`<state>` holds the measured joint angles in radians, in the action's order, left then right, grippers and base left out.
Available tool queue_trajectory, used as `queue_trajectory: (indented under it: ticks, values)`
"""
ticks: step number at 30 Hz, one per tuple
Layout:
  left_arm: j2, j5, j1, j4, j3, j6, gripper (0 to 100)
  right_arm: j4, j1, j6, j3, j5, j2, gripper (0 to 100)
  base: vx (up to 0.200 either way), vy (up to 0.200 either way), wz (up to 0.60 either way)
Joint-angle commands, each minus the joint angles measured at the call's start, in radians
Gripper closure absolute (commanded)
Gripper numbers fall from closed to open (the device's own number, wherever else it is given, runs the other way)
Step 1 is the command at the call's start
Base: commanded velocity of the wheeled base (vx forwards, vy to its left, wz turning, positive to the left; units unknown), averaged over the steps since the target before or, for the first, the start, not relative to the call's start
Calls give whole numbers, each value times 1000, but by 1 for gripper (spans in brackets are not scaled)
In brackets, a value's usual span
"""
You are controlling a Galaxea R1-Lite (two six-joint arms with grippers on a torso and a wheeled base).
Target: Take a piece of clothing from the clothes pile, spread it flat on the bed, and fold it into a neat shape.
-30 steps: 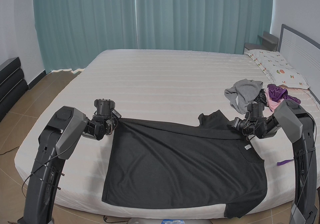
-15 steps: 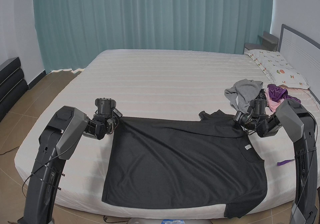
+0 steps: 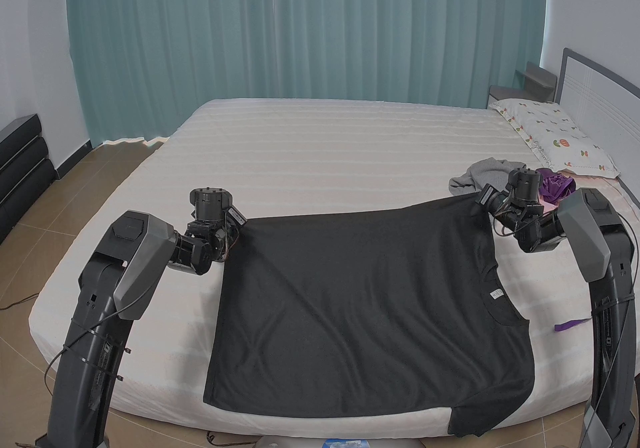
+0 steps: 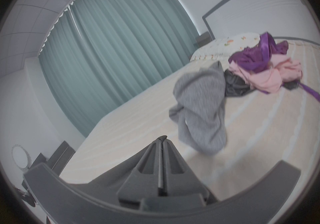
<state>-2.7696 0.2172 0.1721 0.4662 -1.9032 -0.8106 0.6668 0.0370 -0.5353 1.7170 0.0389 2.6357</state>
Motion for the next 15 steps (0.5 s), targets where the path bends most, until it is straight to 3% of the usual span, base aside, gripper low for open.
queue_trajectory:
  ticks: [1, 6, 15]
  values:
    - [-16, 7, 6, 8, -59, 15, 100, 2, 0, -2, 96, -48, 21, 100, 0, 0, 0]
    - [-38, 8, 6, 6, -97, 71, 100, 14, -3, -2, 131, -67, 73, 100, 0, 0, 0]
    - [-82, 8, 13, 6, -97, 87, 100, 20, -3, 3, 150, -76, 132, 100, 0, 0, 0]
